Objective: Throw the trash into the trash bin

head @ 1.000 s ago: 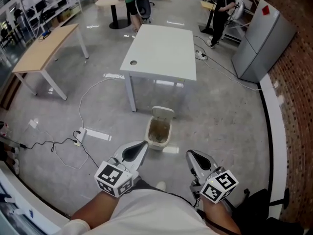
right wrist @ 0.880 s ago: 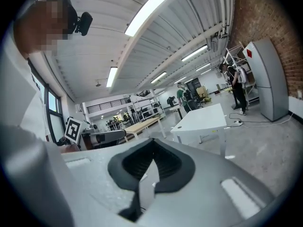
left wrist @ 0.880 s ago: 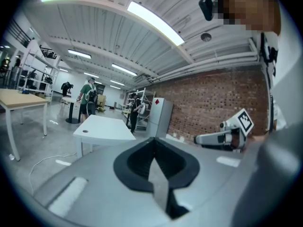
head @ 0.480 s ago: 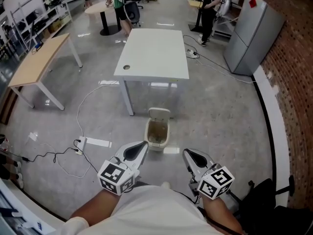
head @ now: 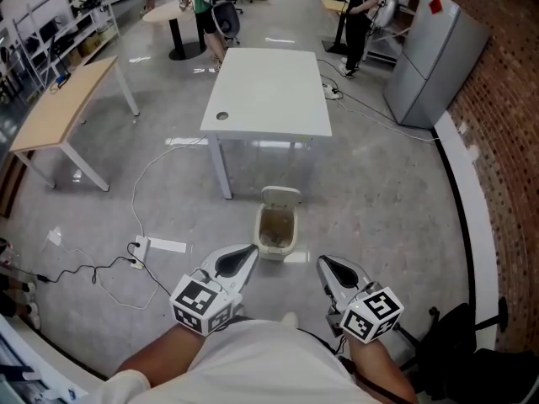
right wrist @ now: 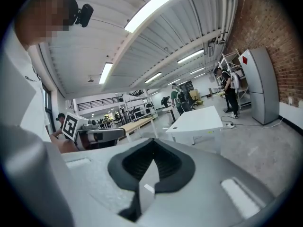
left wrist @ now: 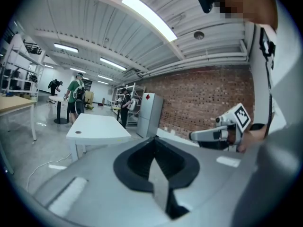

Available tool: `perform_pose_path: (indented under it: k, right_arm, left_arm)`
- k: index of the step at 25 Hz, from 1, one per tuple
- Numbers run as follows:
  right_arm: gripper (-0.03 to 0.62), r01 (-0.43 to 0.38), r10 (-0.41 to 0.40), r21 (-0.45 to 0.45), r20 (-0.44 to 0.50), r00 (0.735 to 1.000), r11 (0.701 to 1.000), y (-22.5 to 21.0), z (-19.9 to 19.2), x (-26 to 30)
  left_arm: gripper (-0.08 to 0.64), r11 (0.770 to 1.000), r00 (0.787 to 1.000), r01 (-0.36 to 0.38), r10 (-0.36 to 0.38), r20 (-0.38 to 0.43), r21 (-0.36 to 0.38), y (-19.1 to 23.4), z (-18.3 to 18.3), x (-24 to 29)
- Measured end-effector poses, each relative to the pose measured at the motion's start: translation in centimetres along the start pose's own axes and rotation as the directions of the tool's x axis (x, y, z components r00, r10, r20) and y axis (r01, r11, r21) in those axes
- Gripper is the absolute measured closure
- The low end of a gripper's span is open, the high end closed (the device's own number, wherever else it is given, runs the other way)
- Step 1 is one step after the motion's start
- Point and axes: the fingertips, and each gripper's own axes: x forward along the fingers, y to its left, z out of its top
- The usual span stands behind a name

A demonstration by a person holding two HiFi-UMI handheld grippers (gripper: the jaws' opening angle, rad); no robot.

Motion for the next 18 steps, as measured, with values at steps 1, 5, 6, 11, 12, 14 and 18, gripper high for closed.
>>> perform_pose_path:
  k: [1, 5, 6, 11, 12, 14, 18]
  right_arm:
    - [0.591, 0.005, -0.005, 0.0, 0.001, 1.0, 1.0, 0.1, 0.1, 0.2]
    - [0.591, 0.022, -0.022, 0.001, 0.002, 1.0, 1.0, 0.5, 0.1, 0.4]
    - [0.591, 0.026, -0.026, 0.003, 0.001, 1.0, 1.0, 0.4, 0.1, 0.5]
    - [0.591, 0.037, -0.037, 0.012, -0.001, 0.999, 0.999, 0.1, 0.1, 0.7]
    - [0.591, 0.039, -0.039, 0.012, 0.0, 0.999, 0.999, 0.0, 0.2, 0.8]
    - [0.591, 0.043, -0.043, 0.019, -0.001, 0.999, 0.999, -0.1, 0.0, 0.8]
    - [0.591, 0.049, -0.049, 0.038, -0.005, 0.999, 0.998, -0.3, -0.5, 0.4]
  left_arm:
    - [0.552, 1.0, 1.0, 0.003, -0.003, -0.004, 0.0, 0.2, -0.1, -0.1]
    - [0.552, 1.0, 1.0, 0.004, -0.004, 0.016, 0.009, 1.0, 0.3, -0.8]
    - [0.552, 1.0, 1.0, 0.004, -0.004, 0.021, 0.01, 1.3, 0.5, -0.7]
    - [0.552, 1.0, 1.0, 0.012, -0.013, 0.017, 0.01, 1.6, 0.5, -0.6]
    - [0.552, 1.0, 1.0, 0.014, -0.014, 0.015, 0.009, 1.7, 0.5, -0.5]
    - [0.552, 1.0, 1.0, 0.018, -0.018, 0.006, 0.002, 1.7, 0.3, -0.4]
    - [0.552, 1.0, 1.0, 0.022, -0.022, -0.011, 0.007, 1.4, -0.2, -0.3]
